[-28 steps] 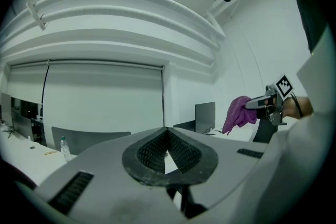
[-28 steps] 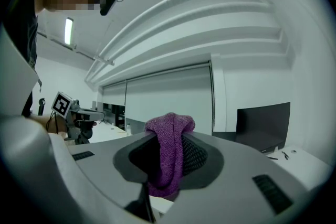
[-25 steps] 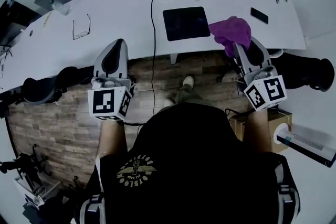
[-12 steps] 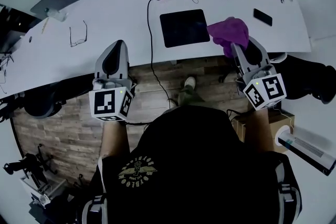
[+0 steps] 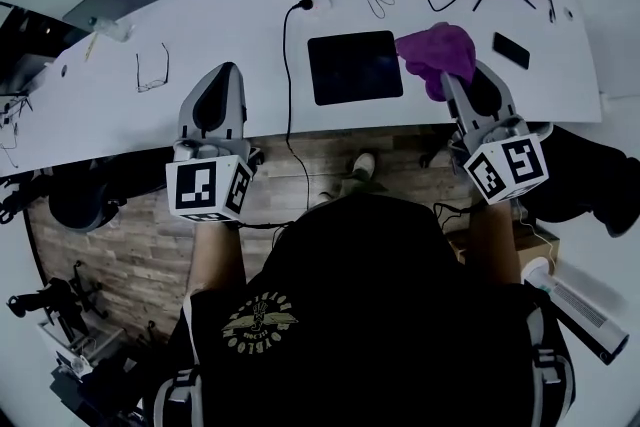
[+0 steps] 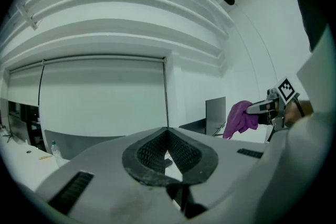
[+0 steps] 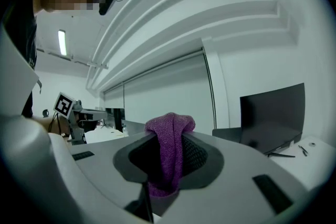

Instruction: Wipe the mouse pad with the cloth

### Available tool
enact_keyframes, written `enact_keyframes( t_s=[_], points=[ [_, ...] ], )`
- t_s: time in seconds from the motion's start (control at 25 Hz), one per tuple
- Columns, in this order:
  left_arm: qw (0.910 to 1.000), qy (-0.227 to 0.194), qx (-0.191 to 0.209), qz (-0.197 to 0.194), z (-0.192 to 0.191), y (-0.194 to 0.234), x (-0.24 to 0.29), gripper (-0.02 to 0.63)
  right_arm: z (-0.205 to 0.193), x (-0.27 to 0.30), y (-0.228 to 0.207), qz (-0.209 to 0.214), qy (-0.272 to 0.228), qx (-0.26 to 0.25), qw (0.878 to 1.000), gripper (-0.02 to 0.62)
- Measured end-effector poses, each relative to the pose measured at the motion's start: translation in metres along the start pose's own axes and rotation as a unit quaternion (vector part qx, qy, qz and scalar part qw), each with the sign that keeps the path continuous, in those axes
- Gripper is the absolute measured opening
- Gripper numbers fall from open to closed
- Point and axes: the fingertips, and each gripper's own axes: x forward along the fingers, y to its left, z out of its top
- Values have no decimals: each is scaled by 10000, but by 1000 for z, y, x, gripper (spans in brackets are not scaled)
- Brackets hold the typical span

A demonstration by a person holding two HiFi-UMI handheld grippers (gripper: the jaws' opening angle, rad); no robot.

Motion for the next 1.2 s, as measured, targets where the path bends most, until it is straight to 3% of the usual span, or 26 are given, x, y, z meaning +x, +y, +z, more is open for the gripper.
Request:
enact_keyframes(
  t_s=[0.52,0.76,1.2],
  points=[
    [9989,-14,218,418,18,-19,31,2,10,47,-31,716,-228,104,9971,89],
    [9979,53,262,590,10,-15,27,2,-13,66,-22,974,-116,234,9949,89],
    [9986,150,185,466,-18,10,46,2,-53,111,3,1157,318,311,9923,89]
  ],
)
